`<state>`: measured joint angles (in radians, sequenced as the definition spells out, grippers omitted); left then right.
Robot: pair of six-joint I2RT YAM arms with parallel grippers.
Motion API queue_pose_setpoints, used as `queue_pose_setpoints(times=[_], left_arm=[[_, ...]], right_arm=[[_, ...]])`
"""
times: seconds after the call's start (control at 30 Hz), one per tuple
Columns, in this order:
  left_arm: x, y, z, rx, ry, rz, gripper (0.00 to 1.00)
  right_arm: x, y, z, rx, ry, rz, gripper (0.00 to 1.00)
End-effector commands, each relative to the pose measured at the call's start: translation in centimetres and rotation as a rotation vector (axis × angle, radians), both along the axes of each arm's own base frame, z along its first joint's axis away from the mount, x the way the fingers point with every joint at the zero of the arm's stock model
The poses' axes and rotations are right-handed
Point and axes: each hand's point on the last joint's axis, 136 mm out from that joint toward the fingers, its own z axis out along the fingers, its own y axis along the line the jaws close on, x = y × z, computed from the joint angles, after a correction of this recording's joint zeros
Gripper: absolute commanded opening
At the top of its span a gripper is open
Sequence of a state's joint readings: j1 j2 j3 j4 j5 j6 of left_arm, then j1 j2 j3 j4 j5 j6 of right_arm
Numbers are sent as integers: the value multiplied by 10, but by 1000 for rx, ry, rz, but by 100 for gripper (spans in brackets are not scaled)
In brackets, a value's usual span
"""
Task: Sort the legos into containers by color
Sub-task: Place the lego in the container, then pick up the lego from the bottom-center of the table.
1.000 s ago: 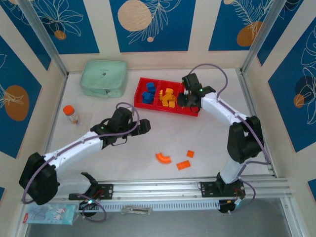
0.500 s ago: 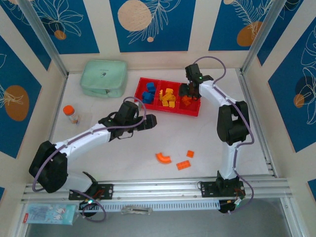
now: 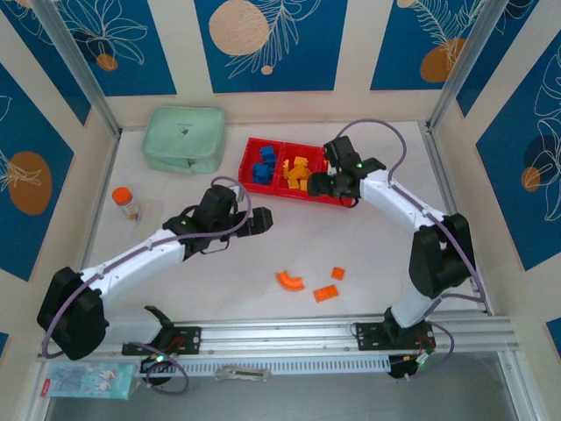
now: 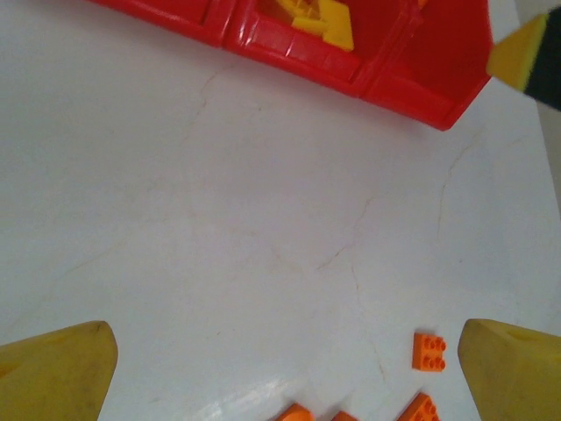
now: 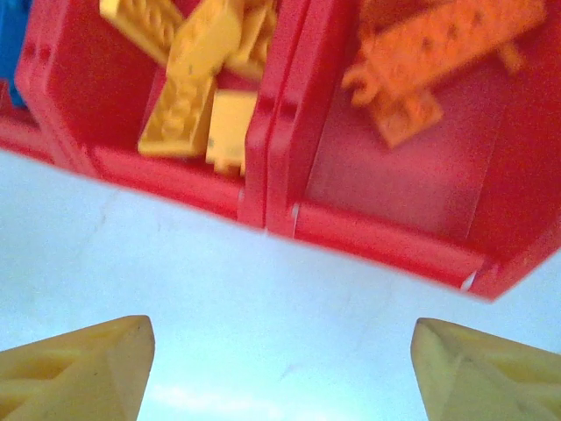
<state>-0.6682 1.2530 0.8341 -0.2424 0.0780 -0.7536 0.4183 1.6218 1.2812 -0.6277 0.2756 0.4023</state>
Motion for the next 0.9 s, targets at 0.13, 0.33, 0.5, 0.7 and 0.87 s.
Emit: queue_pose_setpoints(times=[0.13,0.33,0.5,0.7,0.87], left_arm=[[-27,14,-21,37,40,-33,99],[-38,13,-27,33,46,-37,99],[-44,9,-28,5,43,-19,99],[-48,-1,-32,-21,48,-16,99],[-50,-11,-34,-26,55,-32,99]], right_arm=[[-80,-7,-35,-33,175,-46,82],[-128,-18,-57,-35,261,-149,84],[-161,-35,-71,-58,317,-249,86],[-191,-40,-89,-54,352,-322,84],[-203,-32,-103,-45,377,-323,77]])
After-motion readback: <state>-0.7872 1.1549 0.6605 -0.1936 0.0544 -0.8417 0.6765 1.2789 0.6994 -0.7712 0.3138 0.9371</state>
